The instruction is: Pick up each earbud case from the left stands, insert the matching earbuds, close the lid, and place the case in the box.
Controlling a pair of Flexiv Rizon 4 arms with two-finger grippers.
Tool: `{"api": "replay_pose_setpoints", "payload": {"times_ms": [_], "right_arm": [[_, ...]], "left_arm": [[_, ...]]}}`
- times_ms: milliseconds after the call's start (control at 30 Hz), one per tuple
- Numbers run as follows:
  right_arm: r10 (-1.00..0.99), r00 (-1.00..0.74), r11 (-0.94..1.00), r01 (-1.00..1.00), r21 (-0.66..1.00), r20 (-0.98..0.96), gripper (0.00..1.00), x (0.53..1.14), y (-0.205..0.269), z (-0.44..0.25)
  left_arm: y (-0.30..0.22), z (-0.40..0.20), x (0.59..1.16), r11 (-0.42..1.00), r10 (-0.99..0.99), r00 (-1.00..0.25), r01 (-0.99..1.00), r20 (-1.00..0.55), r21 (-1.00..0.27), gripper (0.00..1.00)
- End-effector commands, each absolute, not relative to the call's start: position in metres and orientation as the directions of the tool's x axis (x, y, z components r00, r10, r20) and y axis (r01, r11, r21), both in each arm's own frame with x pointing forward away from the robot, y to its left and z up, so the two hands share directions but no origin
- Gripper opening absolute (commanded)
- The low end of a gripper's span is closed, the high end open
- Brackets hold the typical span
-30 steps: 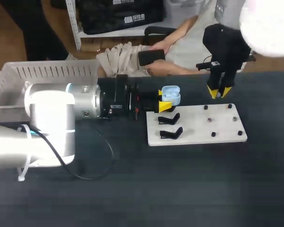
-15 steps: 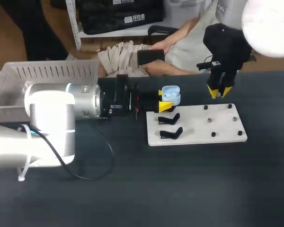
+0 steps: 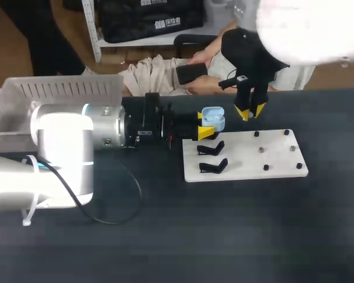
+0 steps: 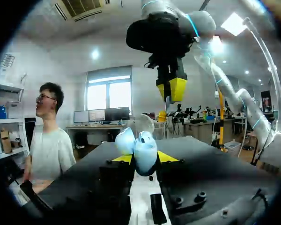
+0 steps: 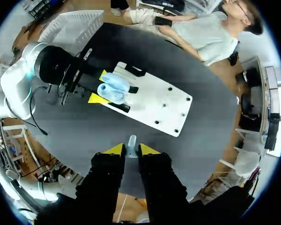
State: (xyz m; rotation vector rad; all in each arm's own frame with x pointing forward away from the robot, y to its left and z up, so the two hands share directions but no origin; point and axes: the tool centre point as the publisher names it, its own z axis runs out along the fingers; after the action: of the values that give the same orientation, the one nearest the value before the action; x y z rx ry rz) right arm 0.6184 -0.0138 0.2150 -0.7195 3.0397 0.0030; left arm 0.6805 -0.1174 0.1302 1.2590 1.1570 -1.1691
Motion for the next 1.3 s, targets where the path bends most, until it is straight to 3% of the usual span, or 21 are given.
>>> {"api": "replay_pose_setpoints", "payload": {"times_ms": [33,867,1300], "right_arm": [[-0.466,-0.885,0.885,-0.466,-0.007,0.024,0.00,0.624,0.000,0.214],[-0.565,-0.823,0.823,-0.567,-0.033,0.056,0.00,0.642,0.054,0.209],[-0.556,-0.829,0.825,-0.559,-0.080,0.062,0.00,0.659,0.059,0.197]], "left_arm": [[-0.118,0.130,0.678,-0.009,0.005,0.071,0.997,-0.997,0.071,0.00],[-0.118,0.130,0.678,-0.009,0.005,0.071,0.997,-0.997,0.071,0.00],[-0.118,0.130,0.678,-0.009,0.005,0.071,0.997,-0.997,0.071,0.00]]}}
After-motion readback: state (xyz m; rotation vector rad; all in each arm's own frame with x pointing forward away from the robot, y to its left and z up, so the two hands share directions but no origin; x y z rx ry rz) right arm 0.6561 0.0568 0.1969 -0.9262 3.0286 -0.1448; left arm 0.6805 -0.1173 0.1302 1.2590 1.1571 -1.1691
